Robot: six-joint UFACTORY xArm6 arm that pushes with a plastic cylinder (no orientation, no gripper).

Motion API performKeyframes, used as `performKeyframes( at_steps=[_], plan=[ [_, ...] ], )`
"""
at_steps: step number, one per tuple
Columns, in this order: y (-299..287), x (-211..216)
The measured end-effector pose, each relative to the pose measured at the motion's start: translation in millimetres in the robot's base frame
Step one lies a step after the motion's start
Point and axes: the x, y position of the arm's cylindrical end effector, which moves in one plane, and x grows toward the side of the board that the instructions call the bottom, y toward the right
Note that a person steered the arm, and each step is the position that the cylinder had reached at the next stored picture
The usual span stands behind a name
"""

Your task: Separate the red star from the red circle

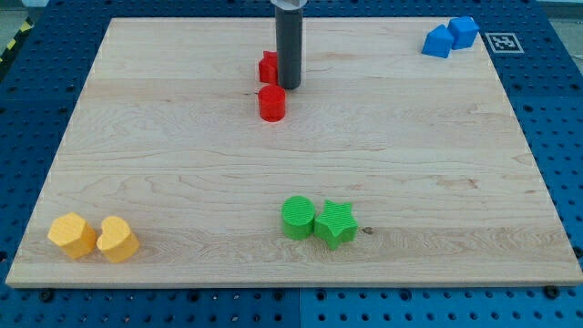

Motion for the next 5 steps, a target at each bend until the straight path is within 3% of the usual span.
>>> performKeyframes(
  at_steps=[2,3,5],
  plan=[
    [-47,-22],
    [-46,-46],
    [-12,-52]
  ],
)
